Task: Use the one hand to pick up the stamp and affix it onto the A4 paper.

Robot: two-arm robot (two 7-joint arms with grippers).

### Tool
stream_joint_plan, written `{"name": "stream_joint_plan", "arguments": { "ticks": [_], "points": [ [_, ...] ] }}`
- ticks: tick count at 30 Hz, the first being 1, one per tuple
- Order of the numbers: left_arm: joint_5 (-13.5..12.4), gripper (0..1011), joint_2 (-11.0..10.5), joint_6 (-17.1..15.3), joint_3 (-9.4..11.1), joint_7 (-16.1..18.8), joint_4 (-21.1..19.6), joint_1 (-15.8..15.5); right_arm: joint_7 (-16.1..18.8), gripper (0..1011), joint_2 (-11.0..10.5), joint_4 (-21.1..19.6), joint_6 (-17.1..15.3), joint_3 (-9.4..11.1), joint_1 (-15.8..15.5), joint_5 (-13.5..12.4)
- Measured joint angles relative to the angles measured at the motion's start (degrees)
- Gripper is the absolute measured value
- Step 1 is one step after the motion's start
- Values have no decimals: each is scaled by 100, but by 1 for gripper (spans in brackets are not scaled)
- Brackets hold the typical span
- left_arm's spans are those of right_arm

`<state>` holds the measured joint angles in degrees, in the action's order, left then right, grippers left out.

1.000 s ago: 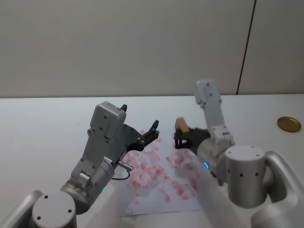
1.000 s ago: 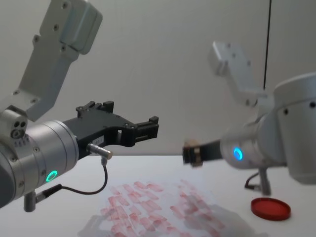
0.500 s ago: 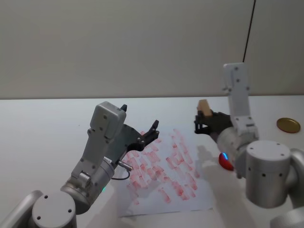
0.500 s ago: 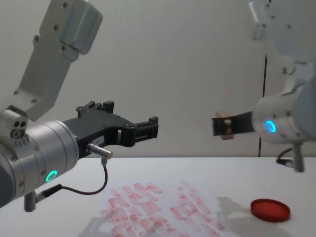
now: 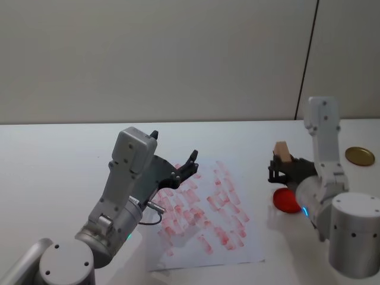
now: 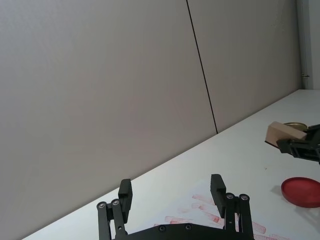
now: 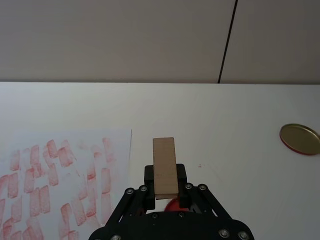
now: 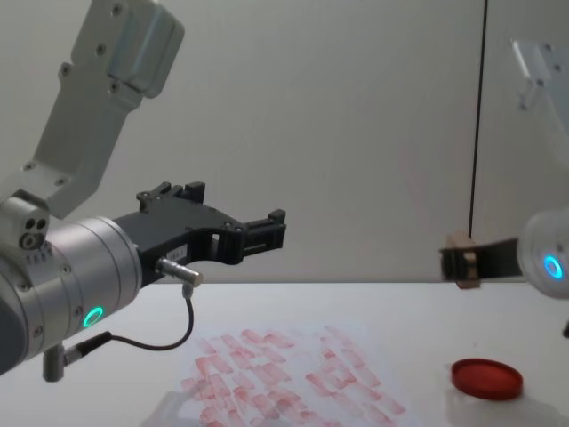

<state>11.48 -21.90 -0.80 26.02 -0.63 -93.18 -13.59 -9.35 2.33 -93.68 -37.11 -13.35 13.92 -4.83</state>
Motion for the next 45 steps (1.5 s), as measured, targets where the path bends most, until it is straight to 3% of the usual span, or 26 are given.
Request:
{"name": "stream_joint_plan", "arguments": {
  "ticks": [25,37,45],
  "points": [
    [0,993,0,0,0,0,0,0,102,234,-64,707,-31,285,13,-275],
    [0,993,0,0,0,0,0,0,217,588,-66,726,45,324,-20,-298],
    [0,993,0,0,0,0,0,0,322,848,-109,411,247,313,-192,-182]
  ]
}}
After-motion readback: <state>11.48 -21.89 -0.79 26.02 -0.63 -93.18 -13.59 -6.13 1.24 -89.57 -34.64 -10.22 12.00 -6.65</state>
